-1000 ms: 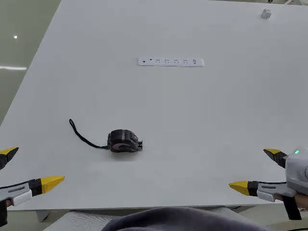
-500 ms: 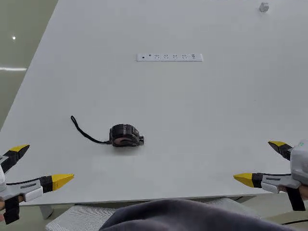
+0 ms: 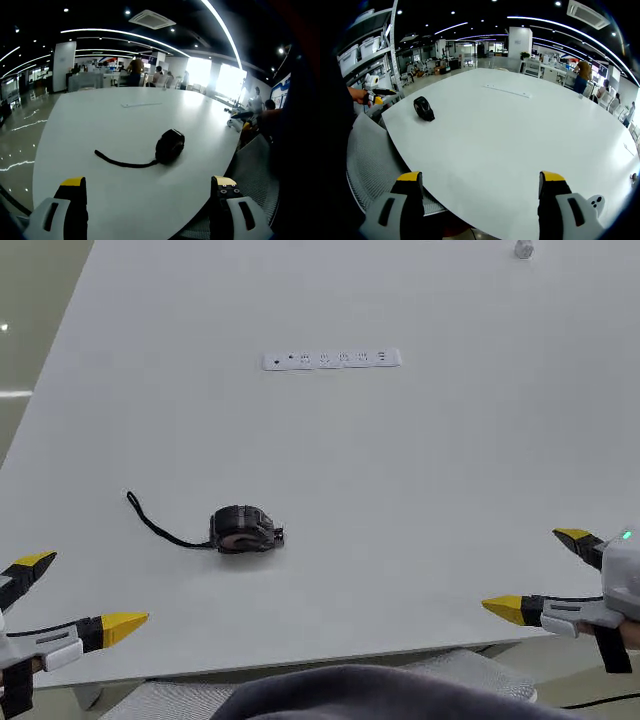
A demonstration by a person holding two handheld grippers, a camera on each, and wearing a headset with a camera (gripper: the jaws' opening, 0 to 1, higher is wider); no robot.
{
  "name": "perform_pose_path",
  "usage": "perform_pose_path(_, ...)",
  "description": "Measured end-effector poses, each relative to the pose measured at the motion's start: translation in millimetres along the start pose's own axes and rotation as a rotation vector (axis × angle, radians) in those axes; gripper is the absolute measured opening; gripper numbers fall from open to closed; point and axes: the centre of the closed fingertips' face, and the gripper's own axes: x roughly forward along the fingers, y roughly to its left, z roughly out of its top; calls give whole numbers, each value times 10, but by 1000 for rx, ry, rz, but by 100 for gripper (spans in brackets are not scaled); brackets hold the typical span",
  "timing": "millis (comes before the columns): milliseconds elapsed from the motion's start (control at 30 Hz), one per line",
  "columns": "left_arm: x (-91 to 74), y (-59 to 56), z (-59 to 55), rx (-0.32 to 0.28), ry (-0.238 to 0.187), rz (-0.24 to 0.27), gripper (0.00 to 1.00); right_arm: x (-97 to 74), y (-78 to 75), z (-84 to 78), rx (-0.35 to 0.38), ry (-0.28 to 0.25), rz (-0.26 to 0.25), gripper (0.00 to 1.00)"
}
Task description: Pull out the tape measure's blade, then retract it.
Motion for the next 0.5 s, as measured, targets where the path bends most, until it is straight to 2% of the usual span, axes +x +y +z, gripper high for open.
perform_pose_path(100,-10,-32,13,2,-2,-1,100,-1,-10,-92,-24,45,-13,99)
perform_pose_path(267,-29,-27,-9,7,3,-3,100,-5,19,-97,-9,40,-14,100)
perform_pose_path(500,-34,-18,60,36,2,-18,100,-7,87,-89,-29,47,-9,100)
